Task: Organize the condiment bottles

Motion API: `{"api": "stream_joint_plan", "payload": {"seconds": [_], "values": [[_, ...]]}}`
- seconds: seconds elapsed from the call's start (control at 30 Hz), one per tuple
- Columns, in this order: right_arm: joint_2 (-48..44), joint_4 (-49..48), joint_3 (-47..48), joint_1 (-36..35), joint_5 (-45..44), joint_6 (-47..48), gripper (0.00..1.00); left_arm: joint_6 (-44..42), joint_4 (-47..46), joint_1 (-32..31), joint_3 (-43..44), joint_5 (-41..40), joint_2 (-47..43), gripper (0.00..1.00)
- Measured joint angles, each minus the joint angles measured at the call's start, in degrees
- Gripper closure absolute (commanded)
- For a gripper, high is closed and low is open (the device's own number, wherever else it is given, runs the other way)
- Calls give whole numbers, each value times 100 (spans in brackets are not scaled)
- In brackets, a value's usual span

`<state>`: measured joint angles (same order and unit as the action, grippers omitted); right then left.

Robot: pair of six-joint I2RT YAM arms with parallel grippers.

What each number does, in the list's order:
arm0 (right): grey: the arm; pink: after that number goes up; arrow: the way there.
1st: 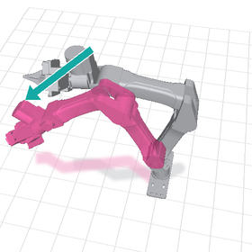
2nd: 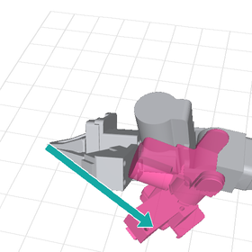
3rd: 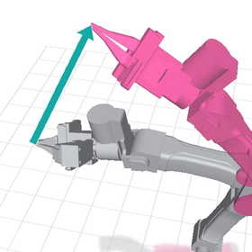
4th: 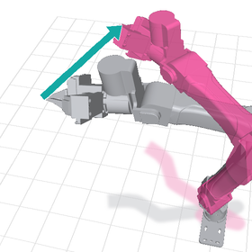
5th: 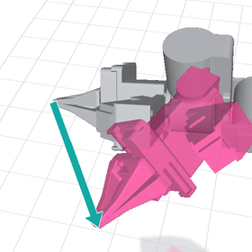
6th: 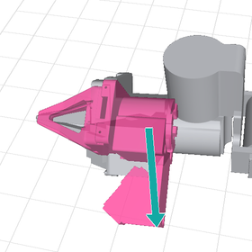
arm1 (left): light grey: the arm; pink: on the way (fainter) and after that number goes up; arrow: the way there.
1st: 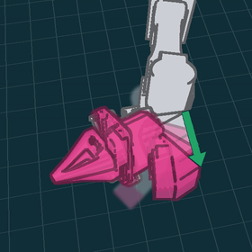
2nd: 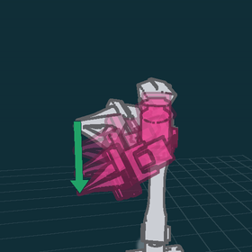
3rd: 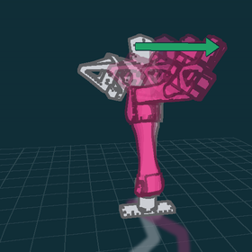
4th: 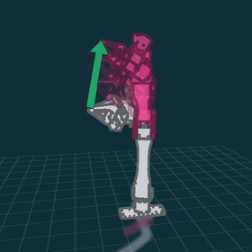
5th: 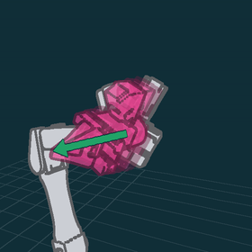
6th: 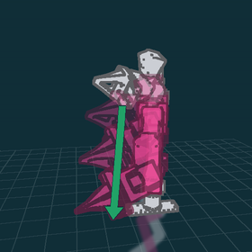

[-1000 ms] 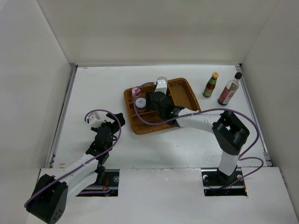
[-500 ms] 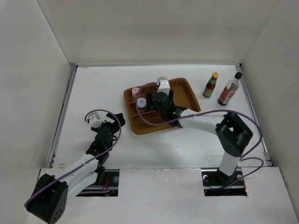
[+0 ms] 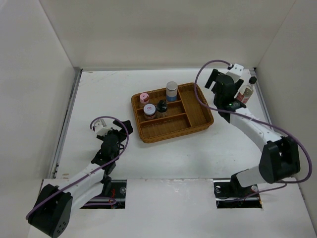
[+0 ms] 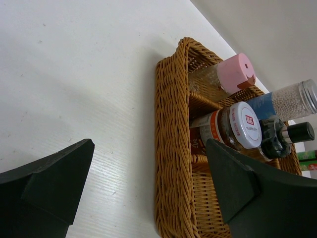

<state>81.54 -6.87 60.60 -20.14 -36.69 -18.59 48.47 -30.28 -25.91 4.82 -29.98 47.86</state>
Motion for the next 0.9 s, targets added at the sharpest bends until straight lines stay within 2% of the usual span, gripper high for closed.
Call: {"api": "stream_joint_plan", "payload": {"seconds": [0.33, 0.6, 0.67, 0.83, 0.9], "values": [[1237, 363, 903, 863, 13, 260, 3, 0, 0, -4, 0, 4, 20, 0], [2114, 415, 1744, 1169, 219, 413, 19, -2, -22, -2, 0, 2, 39, 0], [2273, 492, 1840, 1185, 262, 435, 28, -2, -50, 0, 0, 2, 59, 0], [2446, 629, 1862, 1182, 240, 516, 60, -2, -87, 0, 0, 7, 195, 0], [2444, 614, 1862, 1176, 197, 549, 65, -2, -111, 0, 0, 4, 197, 0]]}}
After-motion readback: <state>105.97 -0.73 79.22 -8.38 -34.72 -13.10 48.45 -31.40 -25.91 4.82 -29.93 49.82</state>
